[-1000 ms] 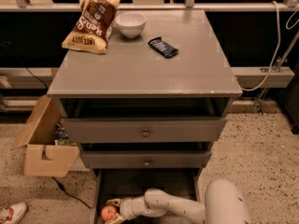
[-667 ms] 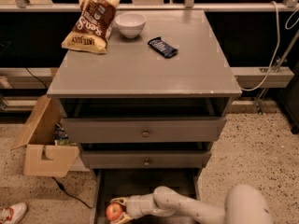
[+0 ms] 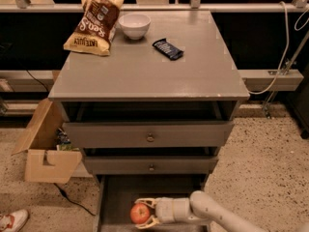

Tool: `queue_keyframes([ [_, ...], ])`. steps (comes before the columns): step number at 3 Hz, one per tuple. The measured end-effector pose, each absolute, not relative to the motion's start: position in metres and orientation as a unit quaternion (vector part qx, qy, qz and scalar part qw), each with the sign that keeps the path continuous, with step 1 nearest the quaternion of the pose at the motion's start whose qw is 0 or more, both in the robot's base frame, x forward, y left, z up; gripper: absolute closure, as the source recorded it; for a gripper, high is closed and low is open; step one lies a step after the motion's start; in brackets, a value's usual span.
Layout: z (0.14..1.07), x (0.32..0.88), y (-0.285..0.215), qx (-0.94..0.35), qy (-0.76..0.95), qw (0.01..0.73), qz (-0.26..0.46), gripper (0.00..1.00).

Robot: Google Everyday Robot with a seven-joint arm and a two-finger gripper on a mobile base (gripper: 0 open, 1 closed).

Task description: Pick apple from bottom drawer and place on counter

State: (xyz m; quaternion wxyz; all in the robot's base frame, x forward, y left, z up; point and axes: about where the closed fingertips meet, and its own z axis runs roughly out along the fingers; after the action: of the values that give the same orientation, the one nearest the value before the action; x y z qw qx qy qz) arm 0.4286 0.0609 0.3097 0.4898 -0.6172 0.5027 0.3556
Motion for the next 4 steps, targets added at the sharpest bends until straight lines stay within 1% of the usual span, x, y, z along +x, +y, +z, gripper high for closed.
queue_keyframes([
  [2, 0.340, 0.430, 0.040, -0.607, 0.498, 0.511, 0.350, 1.00],
  [4, 0.498, 0.415, -0.003, -0.598, 0.454, 0.556, 0.357, 1.00],
])
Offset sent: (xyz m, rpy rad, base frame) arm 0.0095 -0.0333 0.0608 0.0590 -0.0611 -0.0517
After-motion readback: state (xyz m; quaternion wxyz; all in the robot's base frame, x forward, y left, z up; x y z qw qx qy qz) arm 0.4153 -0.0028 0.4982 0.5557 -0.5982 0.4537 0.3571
